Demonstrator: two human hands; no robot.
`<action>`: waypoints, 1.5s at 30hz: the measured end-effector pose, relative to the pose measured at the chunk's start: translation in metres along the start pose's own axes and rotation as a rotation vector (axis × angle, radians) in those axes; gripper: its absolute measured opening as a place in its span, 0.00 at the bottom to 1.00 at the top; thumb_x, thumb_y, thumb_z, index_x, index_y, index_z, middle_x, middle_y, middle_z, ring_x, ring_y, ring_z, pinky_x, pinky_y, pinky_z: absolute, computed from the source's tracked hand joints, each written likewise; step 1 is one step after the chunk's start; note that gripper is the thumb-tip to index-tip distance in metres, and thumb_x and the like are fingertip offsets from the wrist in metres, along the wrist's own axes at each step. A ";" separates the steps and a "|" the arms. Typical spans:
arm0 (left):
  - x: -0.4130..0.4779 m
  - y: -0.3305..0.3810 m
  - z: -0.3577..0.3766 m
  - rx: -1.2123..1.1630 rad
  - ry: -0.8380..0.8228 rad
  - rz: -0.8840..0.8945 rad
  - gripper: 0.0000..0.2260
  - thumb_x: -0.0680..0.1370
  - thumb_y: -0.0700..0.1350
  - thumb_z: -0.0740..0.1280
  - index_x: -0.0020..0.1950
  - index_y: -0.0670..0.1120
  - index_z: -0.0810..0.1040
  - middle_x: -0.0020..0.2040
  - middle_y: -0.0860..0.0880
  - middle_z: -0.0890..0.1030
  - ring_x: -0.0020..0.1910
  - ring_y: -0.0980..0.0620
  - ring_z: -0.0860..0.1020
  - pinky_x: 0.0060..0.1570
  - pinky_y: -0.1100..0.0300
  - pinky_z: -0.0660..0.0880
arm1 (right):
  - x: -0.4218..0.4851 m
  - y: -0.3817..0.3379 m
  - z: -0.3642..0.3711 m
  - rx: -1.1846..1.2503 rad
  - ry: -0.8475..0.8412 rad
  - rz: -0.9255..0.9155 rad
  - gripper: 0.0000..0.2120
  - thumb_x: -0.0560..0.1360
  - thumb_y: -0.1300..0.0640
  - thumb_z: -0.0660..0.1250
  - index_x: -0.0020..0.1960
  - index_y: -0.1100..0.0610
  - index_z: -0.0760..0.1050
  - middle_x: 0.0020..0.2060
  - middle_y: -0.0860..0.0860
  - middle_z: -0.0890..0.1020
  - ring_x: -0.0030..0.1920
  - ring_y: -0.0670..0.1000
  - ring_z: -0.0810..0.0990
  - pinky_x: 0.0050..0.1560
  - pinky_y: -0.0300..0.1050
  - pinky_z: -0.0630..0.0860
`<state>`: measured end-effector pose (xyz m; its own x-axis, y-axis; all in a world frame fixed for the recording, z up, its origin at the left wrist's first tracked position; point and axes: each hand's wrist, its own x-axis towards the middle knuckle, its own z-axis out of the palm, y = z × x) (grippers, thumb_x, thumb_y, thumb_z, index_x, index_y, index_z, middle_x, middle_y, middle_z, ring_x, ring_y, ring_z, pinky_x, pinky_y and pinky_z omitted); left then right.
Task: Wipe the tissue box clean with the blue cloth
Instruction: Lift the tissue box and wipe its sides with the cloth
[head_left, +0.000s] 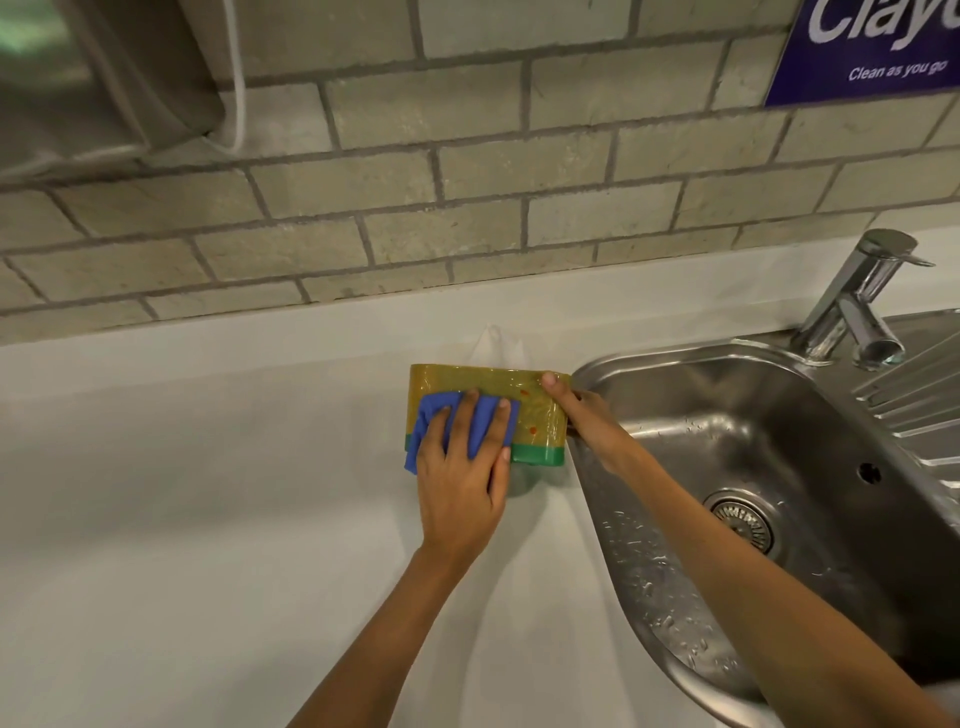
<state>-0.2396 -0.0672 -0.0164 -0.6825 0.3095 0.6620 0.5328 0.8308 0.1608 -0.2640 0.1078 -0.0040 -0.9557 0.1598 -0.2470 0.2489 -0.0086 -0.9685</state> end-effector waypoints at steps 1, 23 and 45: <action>0.001 0.002 0.000 0.005 0.006 -0.010 0.18 0.77 0.48 0.58 0.63 0.44 0.78 0.62 0.39 0.79 0.61 0.38 0.75 0.58 0.41 0.75 | 0.000 0.000 0.000 0.001 -0.006 -0.002 0.37 0.54 0.28 0.65 0.49 0.57 0.78 0.44 0.51 0.84 0.48 0.50 0.82 0.50 0.41 0.77; 0.017 -0.014 0.000 -0.118 0.061 -0.356 0.23 0.81 0.54 0.50 0.65 0.45 0.76 0.64 0.36 0.76 0.59 0.33 0.74 0.57 0.42 0.74 | 0.003 0.001 -0.001 0.024 -0.004 0.043 0.37 0.50 0.29 0.67 0.50 0.53 0.77 0.47 0.49 0.83 0.50 0.49 0.82 0.47 0.39 0.76; 0.003 0.018 0.005 -0.109 0.043 -0.114 0.24 0.81 0.54 0.47 0.65 0.45 0.75 0.60 0.36 0.79 0.62 0.39 0.70 0.56 0.42 0.76 | -0.012 -0.002 -0.005 0.025 -0.059 0.026 0.26 0.56 0.32 0.68 0.45 0.50 0.78 0.37 0.44 0.83 0.41 0.43 0.81 0.43 0.35 0.73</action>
<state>-0.2346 -0.0485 -0.0149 -0.7212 0.1939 0.6650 0.5054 0.8038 0.3137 -0.2521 0.1110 0.0014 -0.9567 0.1009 -0.2732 0.2709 -0.0365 -0.9619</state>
